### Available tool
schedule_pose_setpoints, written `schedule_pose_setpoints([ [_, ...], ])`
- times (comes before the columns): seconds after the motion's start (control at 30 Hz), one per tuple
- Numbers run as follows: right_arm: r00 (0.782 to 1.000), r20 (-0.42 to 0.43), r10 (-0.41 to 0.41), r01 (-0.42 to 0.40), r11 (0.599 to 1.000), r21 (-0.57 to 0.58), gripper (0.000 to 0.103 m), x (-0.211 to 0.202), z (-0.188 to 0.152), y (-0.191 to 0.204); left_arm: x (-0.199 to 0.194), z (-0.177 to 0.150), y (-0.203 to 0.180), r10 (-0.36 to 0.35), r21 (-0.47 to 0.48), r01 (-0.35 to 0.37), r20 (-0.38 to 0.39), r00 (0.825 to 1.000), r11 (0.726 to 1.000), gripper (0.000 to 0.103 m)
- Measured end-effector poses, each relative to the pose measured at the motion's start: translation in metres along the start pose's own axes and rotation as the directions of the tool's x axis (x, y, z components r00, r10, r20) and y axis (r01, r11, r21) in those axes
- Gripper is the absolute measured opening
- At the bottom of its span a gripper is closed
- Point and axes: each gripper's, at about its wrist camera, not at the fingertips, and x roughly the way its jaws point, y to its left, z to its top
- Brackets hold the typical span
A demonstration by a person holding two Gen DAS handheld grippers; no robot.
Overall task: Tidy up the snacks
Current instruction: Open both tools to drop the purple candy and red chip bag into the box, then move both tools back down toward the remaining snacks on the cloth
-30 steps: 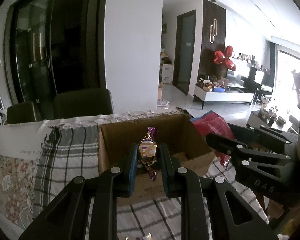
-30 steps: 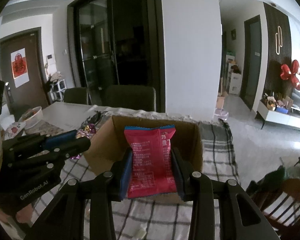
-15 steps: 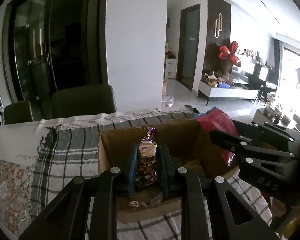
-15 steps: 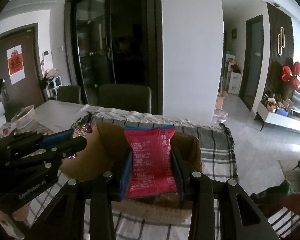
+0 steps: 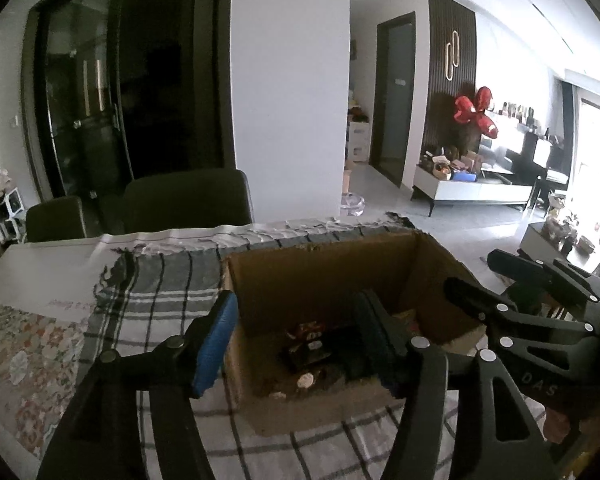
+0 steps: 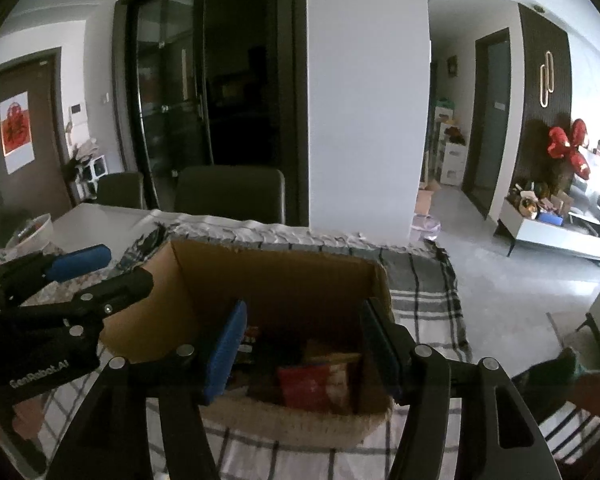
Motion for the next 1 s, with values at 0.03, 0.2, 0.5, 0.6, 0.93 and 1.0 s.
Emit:
schedule_pose_setpoints([
  [0.03, 1.0, 0.005, -0.006, 0.006, 1.0, 0.003, 0.06, -0.004, -0.002, 0.001, -0.004, -0.003, 0.001, -0.002, -0.004, 0.002, 0.001, 1.0, 1.0, 0.066],
  [0.2, 1.0, -0.013, -0.013, 0.013, 1.0, 0.001, 0.06, -0.02, -0.017, 0.009, -0.024, -0.022, 0.002, 0.019, -0.002, -0.019, 0.0, 1.0, 1.0, 0.069],
  [0.5, 1.0, -0.016, -0.007, 0.007, 1.0, 0.002, 0.06, -0.046, -0.044, 0.021, -0.055, -0.05, 0.003, 0.055, 0.018, -0.055, 0.011, 0.998, 0.998, 0.069],
  [0.6, 1.0, -0.015, -0.004, 0.004, 1.0, 0.01, 0.06, -0.053, -0.052, 0.024, -0.064, -0.058, 0.003, 0.066, 0.021, -0.066, 0.019, 0.998, 0.998, 0.071],
  [0.93, 0.998, -0.047, 0.032, -0.029, 0.998, 0.057, 0.06, -0.065, -0.084, 0.031, -0.078, -0.091, -0.003, 0.052, 0.027, -0.052, -0.01, 0.999, 0.998, 0.071],
  [1.0, 0.997, -0.071, 0.04, -0.035, 0.997, 0.067, 0.06, -0.063, -0.093, 0.032, -0.078, -0.098, -0.005, 0.053, 0.028, -0.052, -0.02, 0.998, 0.998, 0.071],
])
